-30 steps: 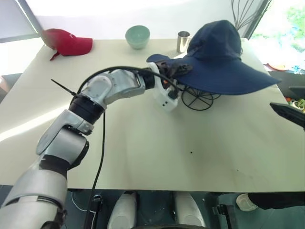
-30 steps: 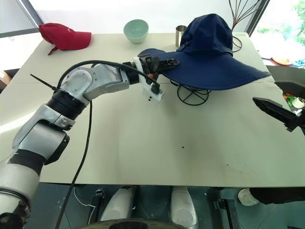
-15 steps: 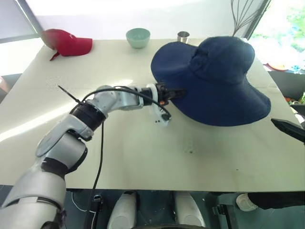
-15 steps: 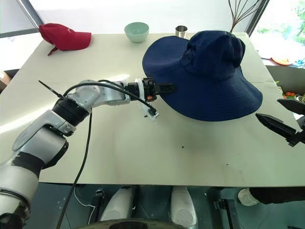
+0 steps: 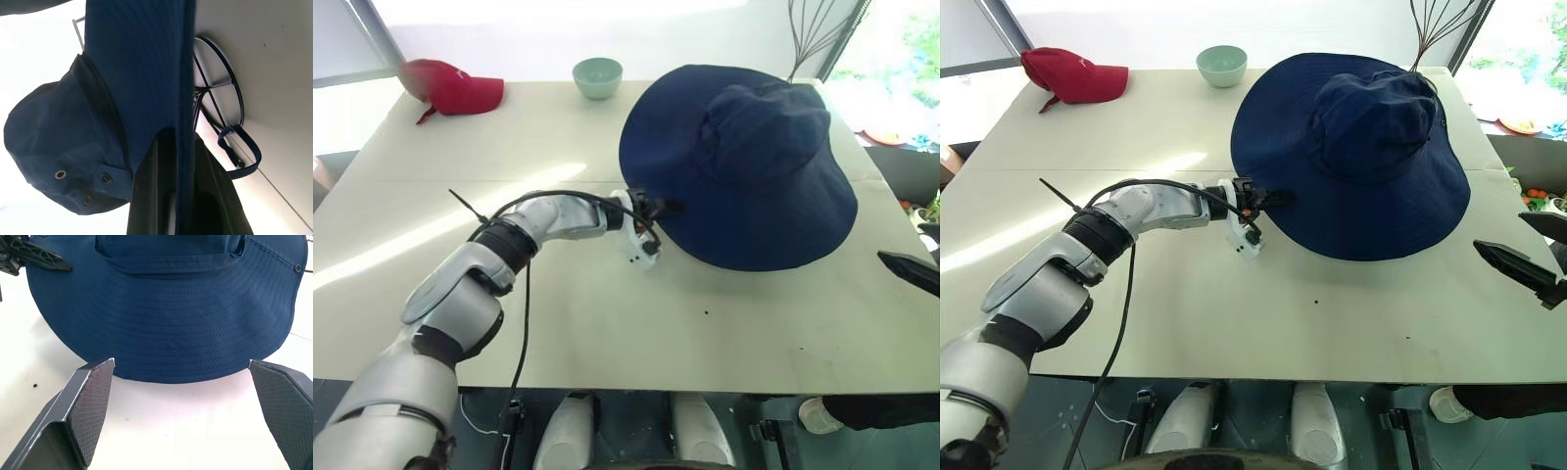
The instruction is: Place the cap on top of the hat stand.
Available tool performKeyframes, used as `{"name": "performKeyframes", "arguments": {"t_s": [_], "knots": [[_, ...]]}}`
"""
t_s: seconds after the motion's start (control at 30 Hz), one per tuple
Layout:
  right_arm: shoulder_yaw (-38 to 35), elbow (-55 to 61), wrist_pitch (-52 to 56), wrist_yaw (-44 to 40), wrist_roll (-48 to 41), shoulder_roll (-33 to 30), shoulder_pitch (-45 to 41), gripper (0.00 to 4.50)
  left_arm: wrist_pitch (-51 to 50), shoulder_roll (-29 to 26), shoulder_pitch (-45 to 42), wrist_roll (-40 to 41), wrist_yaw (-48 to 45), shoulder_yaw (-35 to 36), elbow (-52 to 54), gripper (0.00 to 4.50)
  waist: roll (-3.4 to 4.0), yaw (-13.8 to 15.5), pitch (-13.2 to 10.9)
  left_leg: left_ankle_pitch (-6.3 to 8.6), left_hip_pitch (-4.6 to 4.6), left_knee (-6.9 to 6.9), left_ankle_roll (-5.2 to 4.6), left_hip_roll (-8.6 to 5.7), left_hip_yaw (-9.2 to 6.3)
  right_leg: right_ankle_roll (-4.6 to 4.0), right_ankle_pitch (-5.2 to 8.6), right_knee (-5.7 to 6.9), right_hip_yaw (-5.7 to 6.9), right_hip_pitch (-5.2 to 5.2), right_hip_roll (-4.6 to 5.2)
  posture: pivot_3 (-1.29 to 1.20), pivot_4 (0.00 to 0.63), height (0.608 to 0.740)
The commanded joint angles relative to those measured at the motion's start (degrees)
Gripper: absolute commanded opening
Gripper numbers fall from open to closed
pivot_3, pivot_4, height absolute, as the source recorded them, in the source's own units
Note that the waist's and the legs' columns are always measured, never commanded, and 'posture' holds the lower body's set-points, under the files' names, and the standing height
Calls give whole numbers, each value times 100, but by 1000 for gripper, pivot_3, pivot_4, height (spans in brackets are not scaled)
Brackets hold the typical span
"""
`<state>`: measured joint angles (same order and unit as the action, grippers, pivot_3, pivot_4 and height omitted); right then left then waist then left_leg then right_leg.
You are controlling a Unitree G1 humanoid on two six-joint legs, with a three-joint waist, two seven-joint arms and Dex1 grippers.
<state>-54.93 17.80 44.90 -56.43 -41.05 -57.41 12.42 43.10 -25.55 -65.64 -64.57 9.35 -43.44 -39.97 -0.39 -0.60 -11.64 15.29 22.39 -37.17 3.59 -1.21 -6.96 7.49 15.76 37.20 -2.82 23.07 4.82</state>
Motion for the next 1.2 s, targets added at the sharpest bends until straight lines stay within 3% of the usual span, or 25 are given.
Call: {"name": "performKeyframes", "arguments": {"t_s": [0.03, 0.17, 0.2, 0.3, 0.4, 0.67, 0.93, 1.03, 1.2], "knots": [[-59, 119, -14, 70, -51, -131, -154, 4500, 77, 5, -130, 450, -171, 313, 93, 2232, 0, -1, 0, 0, 0, 0, 0, 0, 0, 0, 0, 0, 0, 0, 0, 0, 150, 740], [196, 61, -50, 112, -27, -175, -392, 4500, 110, -120, -101, 672, -316, 468, 284, 4336, 0, -3, 0, 0, -1, 0, 0, 0, 0, 0, 0, 0, 0, 0, 0, 0, 150, 740], [275, 57, -92, 115, 32, -190, -415, 4500, 146, -158, -46, 843, -451, 557, 342, 4436, 0, -7, 0, 0, -1, 0, 0, 0, 0, 0, 0, 1, 0, 0, 0, 0, 150, 740], [596, 104, -481, 58, 500, -263, -300, 4500, 186, -260, 211, 1893, -1279, 963, 501, 4436, 5, -17, 3, 0, -1, 0, 0, 0, 0, 0, 0, 2, 0, 0, 0, 0, 150, 740], [819, 319, -742, 5, 740, -256, -172, 4500, -147, -453, 637, 3515, -2658, 1468, 996, 4436, 5, -31, 3, 0, -3, 1, 0, 1, 1, 0, 0, 5, 0, 2, 0, 0, 150, 740], [1390, 862, -1226, 128, 1226, -128, -19, 4500, -1859, -1238, 1732, 6467, -5414, 2395, 2788, 4436, 8, -38, 5, -1, -3, -5, 0, 2, 1, -2, -1, 13, -2, 4, -1, 0, 150, 740], [2406, 1343, -2279, 757, 2442, 219, 103, 4500, -7579, -2334, 1988, 10855, -7469, 4012, 4258, 4436, 8, -64, 5, 0, -4, -15, -1, 6, 0, -3, -1, 26, -1, 3, -4, 0, 150, 740], [2815, 1314, -2564, 1152, 2930, 389, -24, 4500, -8505, -2619, 1951, 11581, -7848, 4405, 4396, 4436, 8, -68, 6, 0, -6, -17, 0, 6, -1, -3, -1, 28, -1, 3, -5, 0, 150, 740], [3613, 826, -3388, 2043, 3936, 950, -226, 4500, -8857, -2720, 1952, 11611, -7913, 4643, 4511, 4436, -7, -57, 10, -1, -10, -16, 0, 6, -1, -5, -1, 27, -1, 0, -7, 0, 150, 740]]}}
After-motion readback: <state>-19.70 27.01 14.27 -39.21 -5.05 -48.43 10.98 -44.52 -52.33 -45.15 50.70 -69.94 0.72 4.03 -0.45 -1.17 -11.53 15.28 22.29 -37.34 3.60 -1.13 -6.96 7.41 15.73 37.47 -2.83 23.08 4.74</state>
